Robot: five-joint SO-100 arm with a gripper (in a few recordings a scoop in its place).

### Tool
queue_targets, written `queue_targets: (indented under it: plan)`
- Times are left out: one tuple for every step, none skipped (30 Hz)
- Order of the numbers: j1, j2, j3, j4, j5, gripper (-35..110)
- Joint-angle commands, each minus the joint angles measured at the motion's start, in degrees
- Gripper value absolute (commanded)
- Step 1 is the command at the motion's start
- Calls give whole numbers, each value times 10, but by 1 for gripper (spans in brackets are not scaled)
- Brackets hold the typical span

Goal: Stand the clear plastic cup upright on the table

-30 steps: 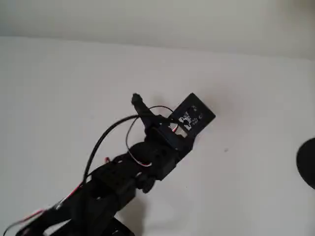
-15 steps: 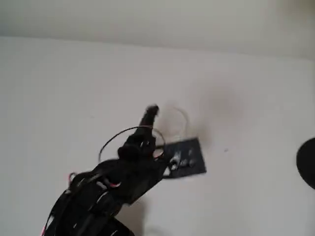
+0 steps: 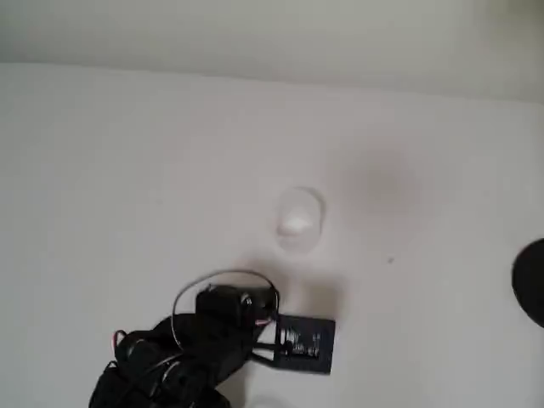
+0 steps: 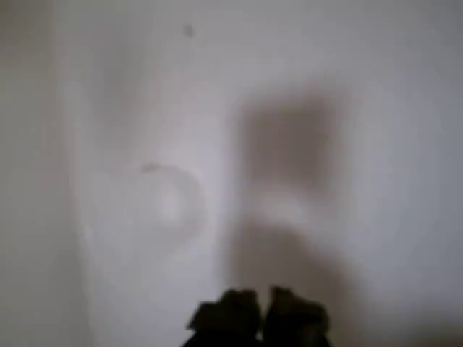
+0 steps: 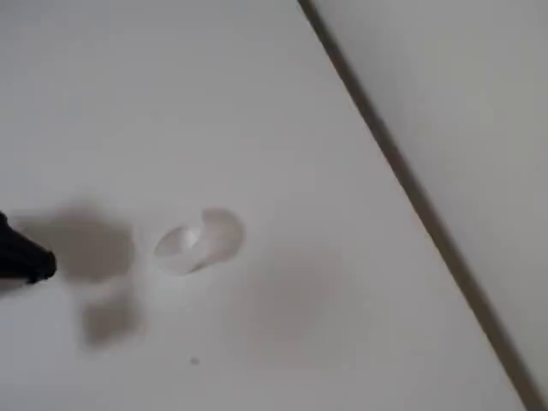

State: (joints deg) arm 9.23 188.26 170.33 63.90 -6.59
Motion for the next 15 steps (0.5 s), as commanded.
queue_targets:
  plan:
    - [-4,1,21,5,20,0]
    - [-4,1,20,9,22,0]
    - [-7,1,20,10,23,0]
    - [-7,1,20,11,23,0]
    - [-7,1,19,13,24,0]
    - [-6,1,18,20,24,0]
    - [-1,1,18,24,25,0]
    - [5,1,17,26,27,0]
    - [11,1,15,33,27,0]
    - [14,1,12,40,27,0]
    - [18,1,11,50,25,1]
    - [19,1,8,62,25,1]
    - [19,1,5,72,22,1]
    - [20,1,3,83,18,1]
    - [21,1,2,90,18,1]
